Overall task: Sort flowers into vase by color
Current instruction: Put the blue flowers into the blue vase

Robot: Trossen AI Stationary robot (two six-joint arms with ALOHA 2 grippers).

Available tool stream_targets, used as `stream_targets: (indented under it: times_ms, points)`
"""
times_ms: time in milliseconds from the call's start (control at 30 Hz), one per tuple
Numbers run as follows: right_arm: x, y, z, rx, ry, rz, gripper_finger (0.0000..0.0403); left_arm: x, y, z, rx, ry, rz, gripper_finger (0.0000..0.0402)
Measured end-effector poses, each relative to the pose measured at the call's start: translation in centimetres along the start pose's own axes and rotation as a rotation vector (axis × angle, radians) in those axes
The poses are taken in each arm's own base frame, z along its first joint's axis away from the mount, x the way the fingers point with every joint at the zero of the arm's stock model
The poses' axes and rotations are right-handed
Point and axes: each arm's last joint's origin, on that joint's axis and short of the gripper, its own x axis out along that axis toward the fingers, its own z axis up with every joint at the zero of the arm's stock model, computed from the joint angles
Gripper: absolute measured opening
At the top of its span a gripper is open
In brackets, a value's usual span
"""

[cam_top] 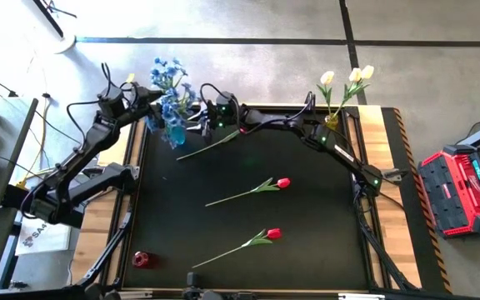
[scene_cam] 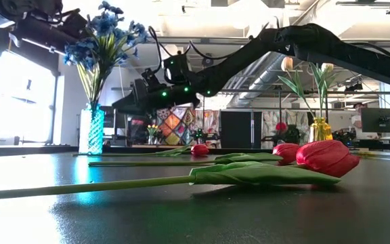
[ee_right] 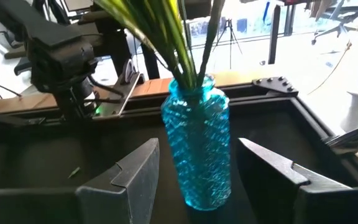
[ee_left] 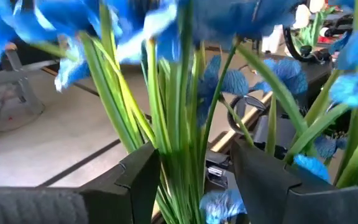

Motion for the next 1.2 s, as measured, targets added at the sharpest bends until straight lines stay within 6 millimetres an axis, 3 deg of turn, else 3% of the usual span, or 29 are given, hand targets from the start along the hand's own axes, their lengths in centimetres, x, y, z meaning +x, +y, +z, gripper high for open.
stream_targets:
  times_ms: [300, 633, 1200]
  points:
    - [0.0, 0.1, 0.3, 0.004, 0.008, 0.001, 0.0202, -0.3, 0.4, 0.3, -0.019, -0.019, 0.066, 0.0182]
    - [0.0, 0.0, 0.1, 0.015, 0.028, 0.006, 0.0202, -0.3, 0.2, 0.2, -0.105, -0.007, 0.009, 0.0182]
    - [-0.1, -0.1, 0.1, 0.052, 0.029, 0.019, 0.0202, -1.8, 0.1, 3.9, -0.071, 0.129, 0.028, 0.0182]
